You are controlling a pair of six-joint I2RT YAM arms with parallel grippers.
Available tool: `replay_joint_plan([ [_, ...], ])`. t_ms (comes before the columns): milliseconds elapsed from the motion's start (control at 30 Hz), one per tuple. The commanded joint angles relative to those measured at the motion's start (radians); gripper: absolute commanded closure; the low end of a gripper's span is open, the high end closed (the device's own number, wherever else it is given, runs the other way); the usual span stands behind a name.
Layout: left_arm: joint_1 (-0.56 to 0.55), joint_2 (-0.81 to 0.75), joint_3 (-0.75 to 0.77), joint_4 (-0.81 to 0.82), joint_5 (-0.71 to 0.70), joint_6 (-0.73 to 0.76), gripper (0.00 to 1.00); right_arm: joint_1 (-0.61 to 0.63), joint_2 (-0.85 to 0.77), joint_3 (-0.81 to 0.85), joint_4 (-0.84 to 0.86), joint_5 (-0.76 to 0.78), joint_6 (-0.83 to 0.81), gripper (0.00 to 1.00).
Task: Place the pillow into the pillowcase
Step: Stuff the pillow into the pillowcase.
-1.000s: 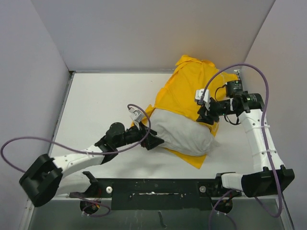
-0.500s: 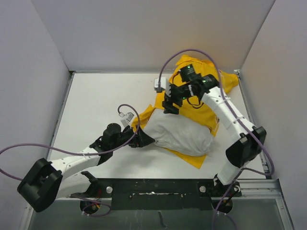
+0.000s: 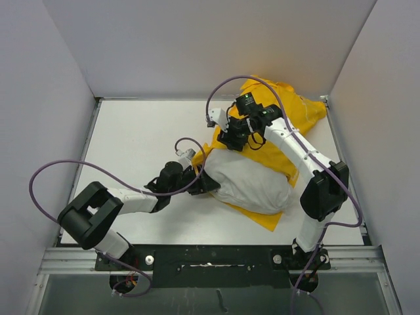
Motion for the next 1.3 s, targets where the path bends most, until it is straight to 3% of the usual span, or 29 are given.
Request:
replay_joint_plan([
  [0,0.01,0.063,0.064,0.159,-0.016,0.028,0.49,-0.022,-0.02,-0.002,0.044,0.034,0.031,0.53],
  [100,0.01,0.091,0.064,0.233,-0.008,0.046,0.56,-0.036,-0.005,0.004,0.025,0.006,0.04,0.64],
  [267,0.005,0.11,0.067,0.368,-0.013,0.175,0.62,-0.042,0.013,0.049,-0.063,-0.149,0.036,0.99],
  [400,-0.004,0.153,0.079,0.578,-0.044,0.309,0.63,-0.026,-0.009,0.089,-0.097,-0.397,0.06,1.0],
  [533,-0.002,0.228,0.099,0.736,-0.039,0.332,0.67,-0.003,-0.029,0.124,-0.112,-0.439,0.078,1.0],
  [567,-0.003,0.243,0.096,0.756,-0.037,0.324,0.67,-0.005,-0.041,0.118,-0.105,-0.416,0.083,0.95],
  [667,-0.011,0.282,0.074,0.794,-0.048,0.31,0.68,-0.021,-0.091,0.069,-0.073,-0.307,0.074,0.6],
  [733,-0.013,0.309,0.065,0.819,-0.05,0.3,0.69,-0.027,-0.114,0.031,-0.047,-0.226,0.068,0.51],
  [867,-0.017,0.358,0.065,0.868,-0.045,0.285,0.71,-0.03,-0.113,-0.019,-0.005,-0.065,0.069,0.41],
  [1067,-0.027,0.384,0.052,0.891,-0.041,0.296,0.71,-0.049,-0.062,-0.049,0.041,0.133,0.065,0.4],
  [1100,-0.027,0.384,0.047,0.894,-0.042,0.301,0.71,-0.058,-0.053,-0.047,0.04,0.135,0.068,0.41],
  [1167,-0.027,0.383,0.043,0.895,-0.044,0.317,0.71,-0.063,-0.037,-0.034,0.025,0.124,0.066,0.53],
  [1233,-0.027,0.388,0.054,0.888,-0.037,0.333,0.71,-0.061,-0.034,-0.015,0.002,0.065,0.066,0.81],
  [1267,-0.025,0.393,0.067,0.879,-0.03,0.346,0.72,-0.057,-0.038,-0.002,-0.011,0.008,0.065,0.9],
])
